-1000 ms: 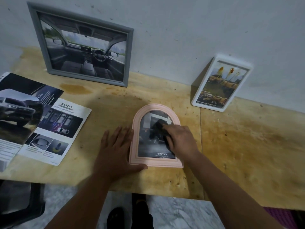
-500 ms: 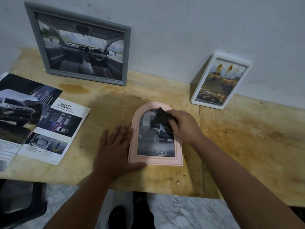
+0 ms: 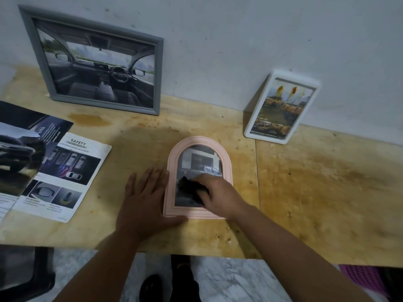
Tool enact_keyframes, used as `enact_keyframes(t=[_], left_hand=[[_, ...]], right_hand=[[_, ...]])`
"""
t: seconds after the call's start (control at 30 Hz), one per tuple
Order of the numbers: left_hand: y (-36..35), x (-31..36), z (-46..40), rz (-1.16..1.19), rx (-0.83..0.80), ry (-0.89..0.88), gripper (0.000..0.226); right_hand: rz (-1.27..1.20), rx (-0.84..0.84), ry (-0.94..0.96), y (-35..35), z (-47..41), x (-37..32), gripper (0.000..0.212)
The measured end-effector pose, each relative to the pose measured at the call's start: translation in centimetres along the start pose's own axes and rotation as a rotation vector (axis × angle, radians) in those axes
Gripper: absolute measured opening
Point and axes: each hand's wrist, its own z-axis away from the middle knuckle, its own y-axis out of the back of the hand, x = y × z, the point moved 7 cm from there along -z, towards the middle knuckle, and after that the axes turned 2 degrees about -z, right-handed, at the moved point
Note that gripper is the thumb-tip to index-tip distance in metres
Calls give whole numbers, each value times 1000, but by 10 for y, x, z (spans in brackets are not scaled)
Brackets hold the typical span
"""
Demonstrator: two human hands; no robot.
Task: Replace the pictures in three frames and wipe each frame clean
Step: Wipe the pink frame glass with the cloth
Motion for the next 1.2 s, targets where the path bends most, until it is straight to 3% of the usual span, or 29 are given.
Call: enact_keyframes(t=[0.07, 0.17, 0.27, 0.37, 0.57, 0.73, 0.9, 1.03, 1.2], left_hand=[[2, 0, 0, 10, 21, -6, 128], [2, 1, 0, 7, 37, -13, 130], [3, 1, 0, 1, 44, -12, 131], [3, 1, 1, 2, 40, -10, 130], [1, 0, -1, 8, 14, -6, 131], [-2, -1, 0, 18, -4, 4, 134], [-2, -2, 1, 34, 1, -5, 134], [-1, -1, 0, 45, 28, -4, 132], [-1, -1, 1, 64, 82, -23, 129]], right_hand=[[41, 98, -24, 24, -15, 5, 36], [385, 221, 17, 57, -36, 17, 40], [670, -1, -49, 52, -45, 37, 46], [735, -87, -32, 49, -32, 39, 46], [657, -151, -30, 38, 8, 24, 34], [529, -188, -138, 22, 29, 9, 25], [250, -84, -306, 6, 40, 4, 11], [100, 62, -328, -23, 35, -12, 26], [-349, 5, -330, -31, 10, -22, 24]])
